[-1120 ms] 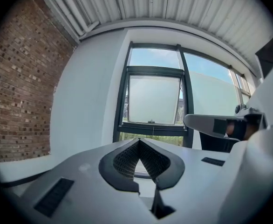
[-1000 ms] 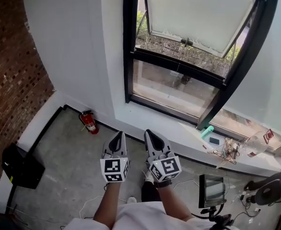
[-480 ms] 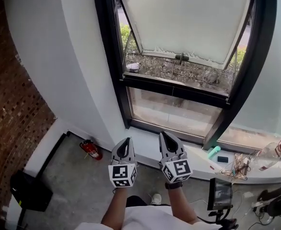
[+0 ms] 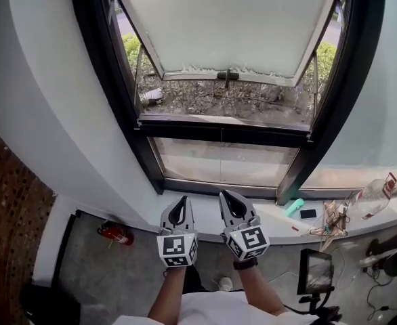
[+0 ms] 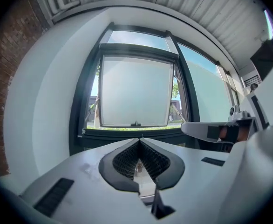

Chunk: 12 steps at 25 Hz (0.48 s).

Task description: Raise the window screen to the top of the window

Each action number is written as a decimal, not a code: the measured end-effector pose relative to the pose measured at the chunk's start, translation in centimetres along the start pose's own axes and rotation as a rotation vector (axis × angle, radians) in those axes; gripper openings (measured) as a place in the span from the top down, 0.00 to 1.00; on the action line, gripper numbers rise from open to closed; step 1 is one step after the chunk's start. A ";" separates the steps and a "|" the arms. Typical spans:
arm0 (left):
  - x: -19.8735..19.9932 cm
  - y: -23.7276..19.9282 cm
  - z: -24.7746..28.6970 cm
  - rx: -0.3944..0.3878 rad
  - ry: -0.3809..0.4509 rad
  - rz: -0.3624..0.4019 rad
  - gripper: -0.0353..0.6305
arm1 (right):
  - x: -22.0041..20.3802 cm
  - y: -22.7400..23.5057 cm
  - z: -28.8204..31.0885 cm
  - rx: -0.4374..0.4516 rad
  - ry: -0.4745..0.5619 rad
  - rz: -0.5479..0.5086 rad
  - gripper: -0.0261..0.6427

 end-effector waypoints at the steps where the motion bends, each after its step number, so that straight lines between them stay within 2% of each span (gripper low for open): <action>1: -0.1 -0.5 1.6 -0.027 0.003 0.002 0.95 | -0.1 0.6 1.1 -0.022 -0.002 -0.009 0.96; 6: 1.2 -3.7 9.1 -0.136 0.047 0.003 0.95 | 0.5 2.9 7.9 -0.106 0.016 -0.071 0.96; 12: 3.0 -8.5 16.1 -0.256 0.084 0.032 0.95 | 1.4 3.6 15.4 -0.202 0.060 -0.127 0.96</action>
Point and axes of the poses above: the fingertips, and each gripper's own axes: z forward along the fingers, y to its right, x out of its top, the point moved 4 cm from there along -z, backward along the fingers, and after that the axes turned 6 degrees about y, right-handed, at the moved point
